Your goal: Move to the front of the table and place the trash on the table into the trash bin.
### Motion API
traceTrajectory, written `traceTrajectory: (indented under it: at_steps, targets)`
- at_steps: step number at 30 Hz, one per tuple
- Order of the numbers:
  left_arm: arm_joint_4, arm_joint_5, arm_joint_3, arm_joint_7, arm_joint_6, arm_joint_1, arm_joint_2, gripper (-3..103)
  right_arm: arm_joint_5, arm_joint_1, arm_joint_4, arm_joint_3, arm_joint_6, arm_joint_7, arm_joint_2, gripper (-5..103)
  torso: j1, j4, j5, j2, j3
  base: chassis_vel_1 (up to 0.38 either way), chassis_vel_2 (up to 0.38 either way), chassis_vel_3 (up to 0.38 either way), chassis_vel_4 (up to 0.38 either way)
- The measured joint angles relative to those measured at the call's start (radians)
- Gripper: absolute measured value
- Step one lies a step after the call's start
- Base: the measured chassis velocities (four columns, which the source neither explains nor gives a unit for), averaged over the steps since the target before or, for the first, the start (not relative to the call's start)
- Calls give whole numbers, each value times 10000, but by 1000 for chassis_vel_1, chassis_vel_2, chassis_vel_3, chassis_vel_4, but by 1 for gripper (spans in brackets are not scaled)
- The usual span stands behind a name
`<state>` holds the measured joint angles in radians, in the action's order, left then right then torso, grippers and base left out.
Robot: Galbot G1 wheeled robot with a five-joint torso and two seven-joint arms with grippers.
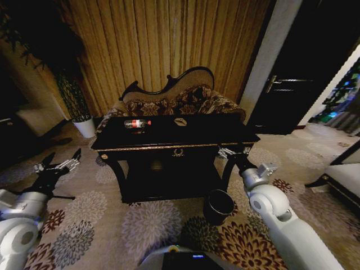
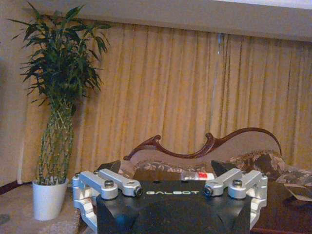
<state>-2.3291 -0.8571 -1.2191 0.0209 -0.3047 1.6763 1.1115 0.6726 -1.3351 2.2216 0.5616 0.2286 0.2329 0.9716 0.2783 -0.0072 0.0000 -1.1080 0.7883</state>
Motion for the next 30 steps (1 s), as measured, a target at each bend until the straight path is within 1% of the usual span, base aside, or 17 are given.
traceTrajectory:
  at_steps: [11, 12, 13, 30]
  targets:
    - [-32, -16, -7, 15, -15, 59, 47, 100, 26, 19, -45, -41, 15, -26, -16, 100, -1, 3, 0, -1, -1, -3, 6, 4, -3]
    - [-43, -17, -7, 20, -14, 57, 47, 100, 28, 35, -64, -46, 15, -27, -8, 100, -2, -1, 0, -1, -1, -76, 71, 67, -53]
    - [-48, -18, -7, 23, -15, 54, 47, 100, 27, 51, -83, -48, 15, -28, 2, 100, -2, 2, 0, -1, 0, -80, 71, 67, -82]
    - [-130, -24, 71, 61, 21, 57, 159, 100, -85, 66, -125, -50, 1, -38, 13, 100, 1, 1, -1, 1, 1, -103, 115, 111, -112]
